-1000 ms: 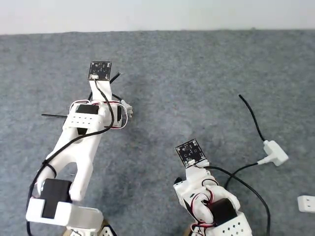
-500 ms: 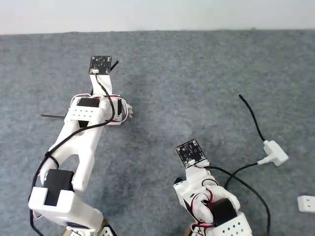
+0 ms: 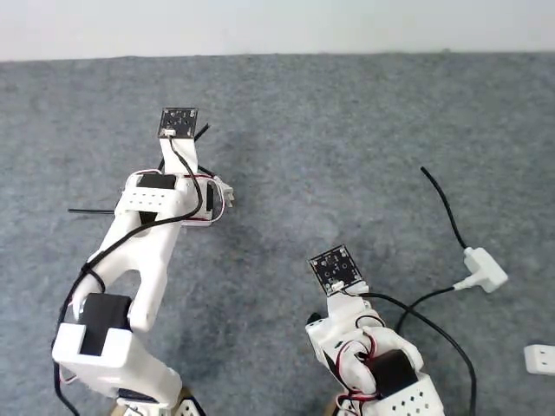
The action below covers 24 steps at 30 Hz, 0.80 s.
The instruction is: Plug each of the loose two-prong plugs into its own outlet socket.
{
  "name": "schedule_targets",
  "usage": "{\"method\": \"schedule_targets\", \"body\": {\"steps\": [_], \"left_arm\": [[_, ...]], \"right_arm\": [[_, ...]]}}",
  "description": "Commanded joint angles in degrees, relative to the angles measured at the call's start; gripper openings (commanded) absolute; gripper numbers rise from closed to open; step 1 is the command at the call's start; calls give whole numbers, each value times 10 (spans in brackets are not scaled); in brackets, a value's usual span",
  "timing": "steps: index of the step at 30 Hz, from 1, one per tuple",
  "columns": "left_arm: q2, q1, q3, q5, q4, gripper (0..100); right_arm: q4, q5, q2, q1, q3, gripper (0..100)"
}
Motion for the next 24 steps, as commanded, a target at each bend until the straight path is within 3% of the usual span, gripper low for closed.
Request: {"method": "schedule_targets", "body": {"steps": [1, 12, 24], "left_arm": [[4, -7, 0, 7, 16, 10], [4, -7, -10, 7, 74, 10], [9, -7, -8, 6, 76, 10]], "right_arm": [[4, 9, -7, 7, 10, 199], [4, 9, -7, 7, 10, 199], [4, 9, -7, 7, 10, 199]]}}
